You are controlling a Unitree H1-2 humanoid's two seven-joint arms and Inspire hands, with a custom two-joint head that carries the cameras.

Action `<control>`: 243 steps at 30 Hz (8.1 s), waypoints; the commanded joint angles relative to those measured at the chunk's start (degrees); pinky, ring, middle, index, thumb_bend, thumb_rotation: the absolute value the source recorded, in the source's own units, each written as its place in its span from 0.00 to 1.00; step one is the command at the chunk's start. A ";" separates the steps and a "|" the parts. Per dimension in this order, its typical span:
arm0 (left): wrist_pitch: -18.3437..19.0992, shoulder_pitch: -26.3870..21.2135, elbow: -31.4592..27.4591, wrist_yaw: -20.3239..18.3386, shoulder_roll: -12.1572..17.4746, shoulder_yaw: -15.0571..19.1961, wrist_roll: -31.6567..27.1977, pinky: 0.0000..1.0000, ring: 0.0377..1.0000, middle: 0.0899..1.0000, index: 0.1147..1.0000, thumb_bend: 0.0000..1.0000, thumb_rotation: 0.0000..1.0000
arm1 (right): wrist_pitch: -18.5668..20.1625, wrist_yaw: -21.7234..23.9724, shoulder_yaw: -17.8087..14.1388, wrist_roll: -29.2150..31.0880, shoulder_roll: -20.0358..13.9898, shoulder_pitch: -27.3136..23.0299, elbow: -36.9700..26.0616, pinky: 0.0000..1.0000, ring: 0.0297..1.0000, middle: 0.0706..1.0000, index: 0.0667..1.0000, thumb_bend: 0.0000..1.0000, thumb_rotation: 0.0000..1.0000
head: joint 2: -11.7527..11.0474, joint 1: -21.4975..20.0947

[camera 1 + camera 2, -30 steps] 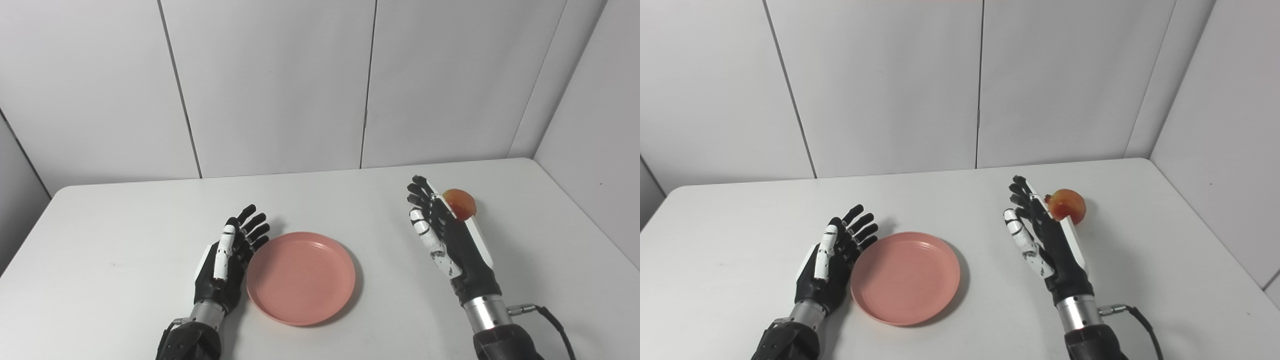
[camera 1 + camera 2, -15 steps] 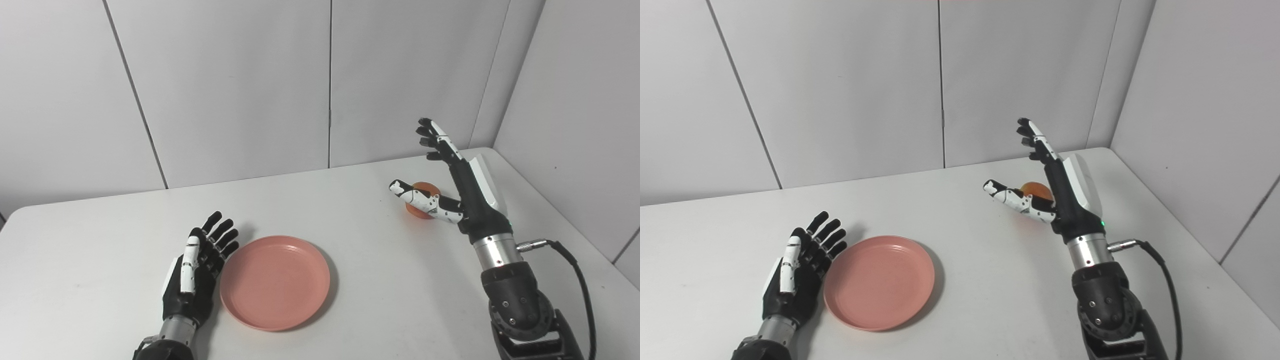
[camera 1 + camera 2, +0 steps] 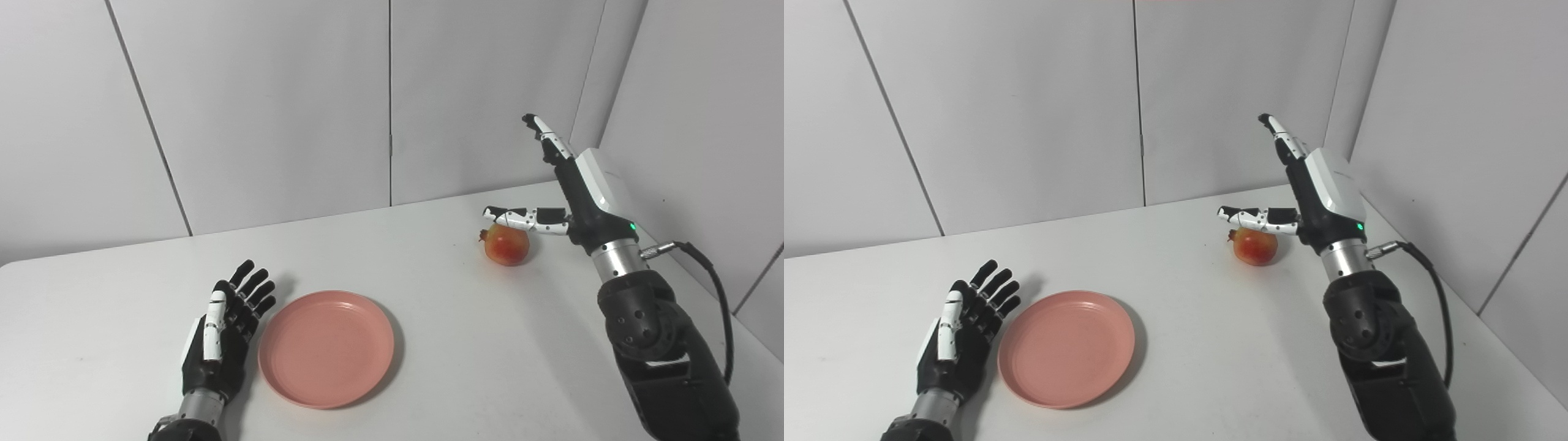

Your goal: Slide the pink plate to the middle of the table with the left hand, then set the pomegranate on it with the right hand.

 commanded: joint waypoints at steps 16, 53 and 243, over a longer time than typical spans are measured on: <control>1.50 1.56 1.46 0.35 0.82 0.28 0.25 0.87 0.85 0.85 0.84 0.39 1.00 | 6.54 9.92 5.51 -1.56 -7.34 -7.89 10.55 0.79 0.88 0.92 0.94 1.00 0.44 | 1.13 -0.02; 2.15 1.85 0.55 0.32 1.00 0.05 0.52 0.87 0.86 0.85 0.84 0.39 1.00 | 4.85 9.37 10.98 1.00 -8.30 -14.50 29.75 0.80 0.90 0.95 0.95 1.00 0.41 | 3.04 0.63; -2.40 8.54 -11.25 16.48 -4.80 -7.03 21.01 0.90 0.90 0.89 0.88 0.36 1.00 | -4.53 20.74 33.90 -14.12 11.80 -11.16 11.94 0.75 0.82 0.85 0.85 0.89 0.46 | 10.95 23.50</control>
